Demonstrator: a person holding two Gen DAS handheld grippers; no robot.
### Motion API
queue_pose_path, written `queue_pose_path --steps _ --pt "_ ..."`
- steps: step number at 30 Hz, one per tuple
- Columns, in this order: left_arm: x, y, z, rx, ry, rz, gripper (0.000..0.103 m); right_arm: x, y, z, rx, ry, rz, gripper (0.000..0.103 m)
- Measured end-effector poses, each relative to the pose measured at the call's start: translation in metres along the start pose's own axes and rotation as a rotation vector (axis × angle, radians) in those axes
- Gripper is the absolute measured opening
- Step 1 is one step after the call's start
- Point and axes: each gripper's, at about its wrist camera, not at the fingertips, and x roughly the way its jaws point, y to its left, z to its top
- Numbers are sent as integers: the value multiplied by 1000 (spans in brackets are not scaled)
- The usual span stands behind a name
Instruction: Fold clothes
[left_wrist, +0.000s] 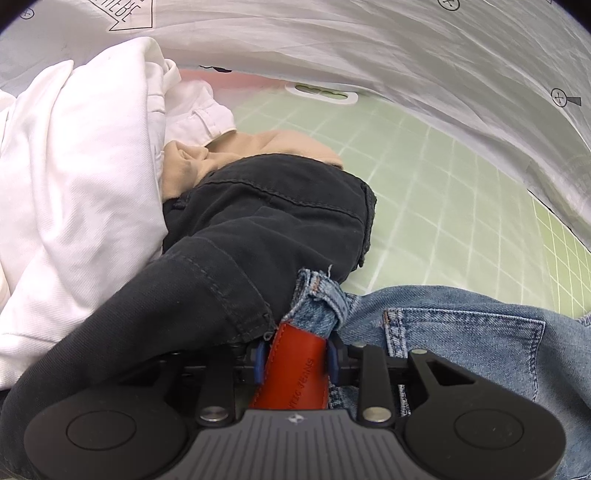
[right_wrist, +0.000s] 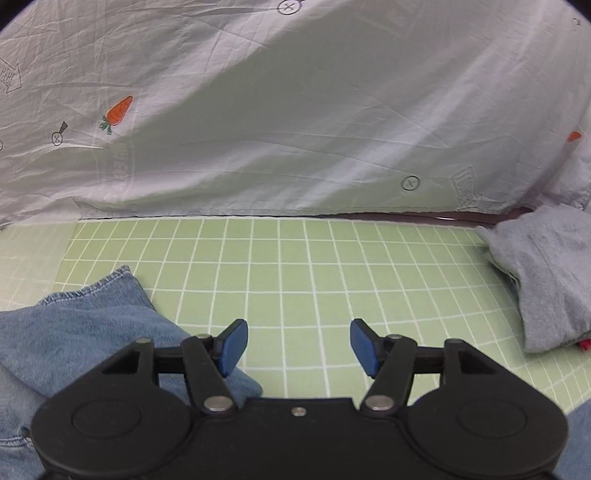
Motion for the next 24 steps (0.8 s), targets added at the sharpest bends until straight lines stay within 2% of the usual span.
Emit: queue_pose_path --steps 5,14,16,20,21,22,23,24 --pt "0 -2 -1 1 -4 4 35 54 33 15 -54 55 120 59" --pt "-1 -4 -2 -5 1 15 36 118 89 30 -109 222 430 58" --pt "-1 -4 -1 -7 3 17 36 128 99 34 -108 246 475 59" --pt "-1 -4 -1 -13 6 21 36 144 117 42 -161 272 507 60" --pt "-1 -4 -1 -13 6 22 36 145 120 44 -177 270 520 58" --pt "-2 -4 -1 -13 6 22 36 146 121 45 -186 272 532 52" --pt "-2 -5 -1 -13 7 23 36 146 122 46 -194 271 546 35" --pt "-1 -5 -1 -13 7 24 36 146 122 46 -196 270 558 24"
